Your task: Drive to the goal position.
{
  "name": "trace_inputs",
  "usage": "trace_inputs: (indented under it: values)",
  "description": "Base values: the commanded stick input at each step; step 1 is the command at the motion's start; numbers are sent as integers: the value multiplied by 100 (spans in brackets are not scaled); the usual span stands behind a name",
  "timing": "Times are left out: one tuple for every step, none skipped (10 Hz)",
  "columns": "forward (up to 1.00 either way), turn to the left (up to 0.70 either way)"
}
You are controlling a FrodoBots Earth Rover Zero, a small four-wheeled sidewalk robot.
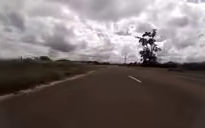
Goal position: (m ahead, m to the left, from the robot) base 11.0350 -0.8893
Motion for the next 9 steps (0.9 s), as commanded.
trace_inputs:
  values:
    - [100, -3]
    - [100, -32]
    - [100, -37]
    - [100, -37]
    - [100, -33]
    - [100, 0]
    - [100, 0]
    - [100, 0]
    - [100, 0]
